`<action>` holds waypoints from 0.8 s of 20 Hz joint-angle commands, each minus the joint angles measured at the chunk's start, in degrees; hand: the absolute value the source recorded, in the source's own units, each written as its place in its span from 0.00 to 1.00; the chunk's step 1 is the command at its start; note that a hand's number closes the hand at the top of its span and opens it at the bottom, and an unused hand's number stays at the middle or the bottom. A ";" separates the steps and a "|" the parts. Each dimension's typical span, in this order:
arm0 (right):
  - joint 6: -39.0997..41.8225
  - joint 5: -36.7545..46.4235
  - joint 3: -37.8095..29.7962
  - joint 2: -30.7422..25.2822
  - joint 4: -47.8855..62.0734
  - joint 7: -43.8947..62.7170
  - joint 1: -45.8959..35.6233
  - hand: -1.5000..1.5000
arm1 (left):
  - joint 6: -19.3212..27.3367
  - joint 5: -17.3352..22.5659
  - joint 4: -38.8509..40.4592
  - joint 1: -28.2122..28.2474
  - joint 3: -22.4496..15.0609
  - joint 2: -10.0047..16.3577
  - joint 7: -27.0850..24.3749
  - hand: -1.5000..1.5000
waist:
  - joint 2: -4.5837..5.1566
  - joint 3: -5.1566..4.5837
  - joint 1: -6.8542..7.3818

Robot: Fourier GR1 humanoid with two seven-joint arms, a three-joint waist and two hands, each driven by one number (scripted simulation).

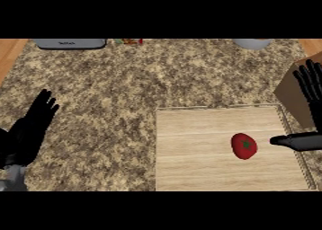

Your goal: Pick the tomato from the tray and place it in the cardboard box

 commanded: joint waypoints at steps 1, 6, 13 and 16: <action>7.23 -0.03 -2.35 -2.03 -3.46 -12.86 5.10 0.00 | 0.45 -0.22 -3.95 0.30 0.02 0.43 2.11 0.50 | 0.00 0.17 -0.05; 11.23 7.21 -2.18 -12.33 -8.34 -9.76 6.64 0.00 | -3.65 2.35 -2.90 0.19 3.15 2.52 3.07 0.50 | 0.08 0.02 -0.01; 8.67 24.33 2.00 -26.14 -18.92 5.26 7.66 0.00 | -3.27 1.85 -4.03 2.79 3.00 1.31 1.17 0.50 | -0.19 -0.18 -0.22; 11.19 27.75 4.34 -28.62 -20.74 11.99 5.46 0.00 | -1.52 -0.60 -5.66 2.41 1.19 -0.01 1.04 0.50 | 0.12 -0.05 0.73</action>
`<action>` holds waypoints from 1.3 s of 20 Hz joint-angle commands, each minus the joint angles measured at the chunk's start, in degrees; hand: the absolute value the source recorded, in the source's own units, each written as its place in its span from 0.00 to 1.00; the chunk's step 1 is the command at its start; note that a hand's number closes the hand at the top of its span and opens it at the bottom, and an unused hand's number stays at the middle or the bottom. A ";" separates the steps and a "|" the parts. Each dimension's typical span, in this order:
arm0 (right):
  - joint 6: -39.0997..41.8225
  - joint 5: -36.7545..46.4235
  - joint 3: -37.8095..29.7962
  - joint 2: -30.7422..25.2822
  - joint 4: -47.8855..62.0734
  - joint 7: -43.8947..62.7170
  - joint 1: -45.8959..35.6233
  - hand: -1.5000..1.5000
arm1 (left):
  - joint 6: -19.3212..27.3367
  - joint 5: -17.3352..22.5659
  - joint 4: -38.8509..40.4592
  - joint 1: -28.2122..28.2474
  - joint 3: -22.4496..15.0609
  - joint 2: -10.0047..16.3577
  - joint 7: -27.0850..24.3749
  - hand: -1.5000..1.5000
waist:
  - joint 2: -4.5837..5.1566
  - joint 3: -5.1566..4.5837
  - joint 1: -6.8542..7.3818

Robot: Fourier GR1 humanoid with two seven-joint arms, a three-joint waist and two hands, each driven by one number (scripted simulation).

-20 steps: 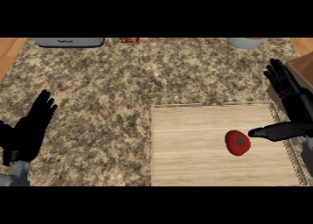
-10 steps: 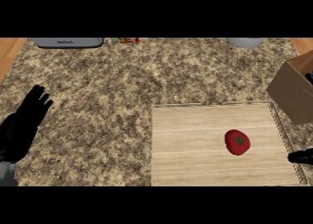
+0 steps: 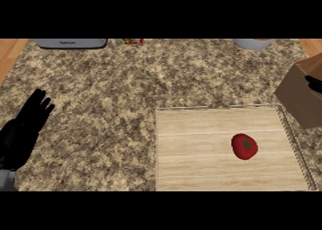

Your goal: Pick the tomato from the tray and place it in the cardboard box

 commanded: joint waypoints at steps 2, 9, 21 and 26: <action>3.88 5.96 4.28 -4.71 -5.99 13.52 -2.25 0.00 | -1.13 0.13 -3.10 2.48 0.25 0.39 0.33 0.50 | 0.14 0.07 1.35; 10.03 6.48 13.91 2.66 -11.48 33.47 -6.30 0.00 | -1.67 -1.07 1.06 -1.54 1.71 -1.33 0.34 0.50 | 0.46 0.11 0.96; 21.60 12.75 10.36 10.21 -8.39 36.04 -7.76 0.00 | -4.58 -4.27 -2.34 -0.25 5.72 -3.70 3.83 0.50 | 0.32 0.20 0.59; 22.06 19.37 8.70 12.92 -7.37 30.25 -3.95 0.00 | -5.94 -5.72 -1.66 -0.43 6.86 -5.55 5.79 0.50 | 0.30 0.21 0.38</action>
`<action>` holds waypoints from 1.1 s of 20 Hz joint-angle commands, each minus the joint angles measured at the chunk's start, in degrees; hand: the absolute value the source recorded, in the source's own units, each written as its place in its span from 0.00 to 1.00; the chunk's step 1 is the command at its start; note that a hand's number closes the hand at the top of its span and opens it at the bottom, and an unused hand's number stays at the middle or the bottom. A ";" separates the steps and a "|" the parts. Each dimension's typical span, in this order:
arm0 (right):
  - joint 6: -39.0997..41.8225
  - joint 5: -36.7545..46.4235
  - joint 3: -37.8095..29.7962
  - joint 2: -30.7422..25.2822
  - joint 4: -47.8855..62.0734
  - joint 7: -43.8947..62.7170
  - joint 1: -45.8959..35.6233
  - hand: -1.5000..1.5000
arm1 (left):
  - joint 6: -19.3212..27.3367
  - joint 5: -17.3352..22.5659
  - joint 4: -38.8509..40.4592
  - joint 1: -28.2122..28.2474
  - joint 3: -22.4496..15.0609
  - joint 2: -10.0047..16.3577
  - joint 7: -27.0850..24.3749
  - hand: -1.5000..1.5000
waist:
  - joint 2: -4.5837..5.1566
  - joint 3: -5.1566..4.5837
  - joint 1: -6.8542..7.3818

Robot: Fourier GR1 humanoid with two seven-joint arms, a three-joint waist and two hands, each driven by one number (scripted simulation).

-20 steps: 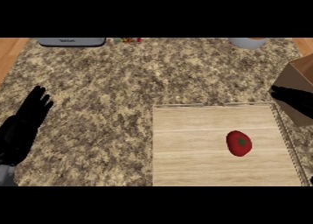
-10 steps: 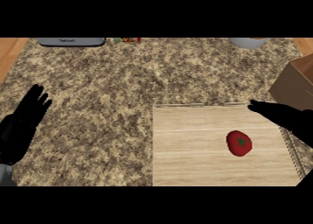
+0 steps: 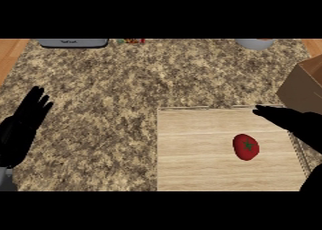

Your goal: Pick the tomato from the tray and place it in the cardboard box

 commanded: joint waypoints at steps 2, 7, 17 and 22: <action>3.46 2.53 -1.63 4.99 0.79 0.22 -1.43 0.00 | 1.37 -3.35 -5.18 1.09 -0.23 -2.30 2.96 0.50 | -0.04 0.01 0.09; 3.09 7.81 -1.74 9.23 3.00 -4.15 -2.26 0.00 | -2.31 -4.05 -1.75 2.02 1.84 -4.06 0.40 0.50 | -0.01 0.01 0.11; 3.50 17.96 1.52 14.90 -2.63 -1.34 1.83 0.00 | -7.18 -2.09 -0.56 -0.46 7.67 -3.10 4.09 0.50 | -0.04 0.00 -0.06; 5.83 20.51 -0.54 15.47 2.38 -4.04 -0.32 0.00 | -7.79 -6.29 3.65 -1.74 6.93 -6.29 -0.38 0.50 | 0.04 0.00 -0.16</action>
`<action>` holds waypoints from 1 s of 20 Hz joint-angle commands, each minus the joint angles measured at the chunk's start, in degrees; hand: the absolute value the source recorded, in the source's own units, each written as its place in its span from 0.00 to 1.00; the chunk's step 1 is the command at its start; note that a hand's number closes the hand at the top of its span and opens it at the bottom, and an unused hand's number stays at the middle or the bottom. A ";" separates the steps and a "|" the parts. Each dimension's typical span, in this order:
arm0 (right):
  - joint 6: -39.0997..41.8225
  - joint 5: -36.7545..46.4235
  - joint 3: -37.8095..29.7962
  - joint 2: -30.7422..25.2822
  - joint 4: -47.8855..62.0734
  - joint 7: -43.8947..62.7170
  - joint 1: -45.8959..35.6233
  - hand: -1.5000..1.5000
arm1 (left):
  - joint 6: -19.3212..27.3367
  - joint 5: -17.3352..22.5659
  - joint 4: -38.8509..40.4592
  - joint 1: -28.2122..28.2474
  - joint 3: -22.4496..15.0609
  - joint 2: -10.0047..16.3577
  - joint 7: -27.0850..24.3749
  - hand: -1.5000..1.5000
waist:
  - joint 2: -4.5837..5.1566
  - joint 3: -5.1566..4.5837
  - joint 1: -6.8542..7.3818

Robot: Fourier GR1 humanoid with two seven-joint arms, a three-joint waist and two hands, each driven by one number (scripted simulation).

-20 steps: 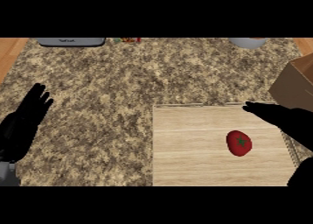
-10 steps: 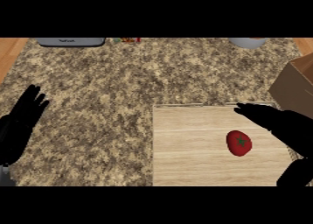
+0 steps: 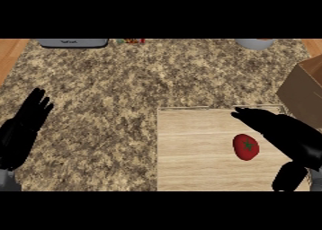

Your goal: Pick the tomato from the tray and place it in the cardboard box

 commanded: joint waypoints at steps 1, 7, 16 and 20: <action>-1.35 4.92 1.11 1.15 3.24 -2.52 0.71 0.00 | -2.34 1.07 -0.77 -2.30 2.19 1.78 3.98 0.50 | 0.02 0.01 -0.01; 2.54 7.48 -0.11 4.76 0.00 0.38 0.53 0.00 | -4.41 -0.51 -2.44 1.93 3.42 -1.28 0.93 0.50 | -0.03 0.00 0.02; 1.41 13.15 -0.28 4.95 7.20 -6.44 -0.78 0.00 | -1.13 -4.90 1.23 -5.12 1.53 -5.01 3.99 0.50 | 0.03 0.00 -0.14; -1.21 16.49 -1.00 4.21 10.08 -10.45 1.11 0.00 | -3.05 -4.98 -0.14 -1.79 4.00 -4.99 1.60 0.50 | 0.01 0.01 -0.06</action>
